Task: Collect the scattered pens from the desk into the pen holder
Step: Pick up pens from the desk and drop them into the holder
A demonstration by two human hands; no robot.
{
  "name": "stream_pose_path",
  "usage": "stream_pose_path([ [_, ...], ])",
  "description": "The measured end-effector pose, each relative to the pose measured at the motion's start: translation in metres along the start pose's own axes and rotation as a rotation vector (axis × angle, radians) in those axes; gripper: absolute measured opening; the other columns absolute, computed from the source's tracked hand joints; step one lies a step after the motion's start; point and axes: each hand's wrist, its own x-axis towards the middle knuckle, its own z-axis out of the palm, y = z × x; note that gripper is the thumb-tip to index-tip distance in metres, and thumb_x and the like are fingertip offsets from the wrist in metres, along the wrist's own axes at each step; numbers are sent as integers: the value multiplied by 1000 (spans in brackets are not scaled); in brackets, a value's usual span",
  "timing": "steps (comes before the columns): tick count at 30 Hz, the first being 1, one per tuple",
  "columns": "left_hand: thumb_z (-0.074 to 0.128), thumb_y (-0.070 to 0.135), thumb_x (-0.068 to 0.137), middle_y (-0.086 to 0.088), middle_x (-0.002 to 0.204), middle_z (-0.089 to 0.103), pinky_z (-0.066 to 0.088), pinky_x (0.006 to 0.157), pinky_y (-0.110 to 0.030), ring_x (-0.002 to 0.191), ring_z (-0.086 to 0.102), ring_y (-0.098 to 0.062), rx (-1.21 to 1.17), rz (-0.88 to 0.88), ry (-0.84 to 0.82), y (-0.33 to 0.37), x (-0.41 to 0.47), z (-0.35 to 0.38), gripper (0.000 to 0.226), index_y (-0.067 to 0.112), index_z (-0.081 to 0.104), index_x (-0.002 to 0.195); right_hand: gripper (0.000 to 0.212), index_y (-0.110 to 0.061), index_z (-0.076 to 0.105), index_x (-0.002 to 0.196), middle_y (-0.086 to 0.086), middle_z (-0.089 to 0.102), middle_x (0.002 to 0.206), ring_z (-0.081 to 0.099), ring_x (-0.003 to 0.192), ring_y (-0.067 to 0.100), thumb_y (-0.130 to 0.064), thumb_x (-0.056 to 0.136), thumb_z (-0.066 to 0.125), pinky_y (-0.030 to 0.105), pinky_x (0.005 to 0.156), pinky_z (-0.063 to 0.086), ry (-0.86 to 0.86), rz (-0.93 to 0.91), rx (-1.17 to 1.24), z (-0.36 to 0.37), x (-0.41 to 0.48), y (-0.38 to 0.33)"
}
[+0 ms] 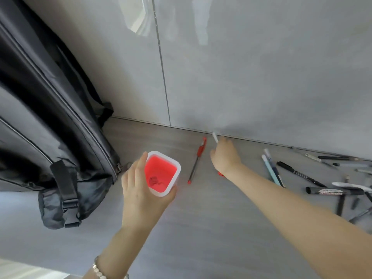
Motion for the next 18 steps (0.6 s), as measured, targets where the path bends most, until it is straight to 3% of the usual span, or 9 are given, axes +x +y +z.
stream_pose_path([
  [4, 86, 25, 53, 5, 121, 46, 29, 95, -32, 106, 28, -5, 17, 29, 15, -11, 6, 5, 99, 22, 27, 132, 38, 1, 37, 120, 23, 58, 119, 59, 106, 38, -14, 89, 52, 38, 79, 49, -48, 54, 119, 22, 0, -37],
  [7, 87, 23, 52, 4, 123, 47, 29, 94, -31, 113, 30, -13, 14, 40, 22, -14, 3, 3, 100, 24, 27, 131, 29, -1, 42, 114, 18, 62, 107, 61, 97, 35, -9, 87, 50, 36, 73, 46, -55, 81, 151, 31, 3, -44],
  [9, 87, 22, 51, 8, 123, 42, 28, 94, -31, 115, 29, -13, -10, 37, 9, -15, -1, 0, 100, 26, 26, 131, 8, -4, 50, 89, 14, 55, 80, 54, 71, 30, -12, 88, 47, 31, 59, 38, -102, 69, 377, 23, -5, -45],
  [11, 87, 22, 51, 6, 124, 44, 28, 93, -31, 114, 30, -14, -13, 54, -12, -16, -6, 0, 101, 23, 28, 132, 20, -12, 40, 70, 7, 43, 65, 45, 60, 26, -10, 90, 40, 31, 55, 36, -99, 38, 673, 5, -20, -46],
  [14, 88, 26, 49, 2, 118, 49, 30, 90, -31, 106, 35, -14, 14, 109, -57, -11, -10, 8, 100, 18, 30, 130, 24, -19, 37, 80, -3, 48, 61, 50, 53, 15, 0, 94, 30, 24, 59, 42, -37, -71, 1181, -35, -62, -46],
  [18, 88, 28, 48, -5, 115, 55, 32, 90, -25, 101, 41, -16, 15, 222, -142, 9, -14, 28, 103, 14, 29, 131, 30, -23, 39, 85, -3, 47, 73, 59, 60, 4, 1, 96, 26, 13, 61, 49, 78, -202, 1379, -55, -106, -35],
])
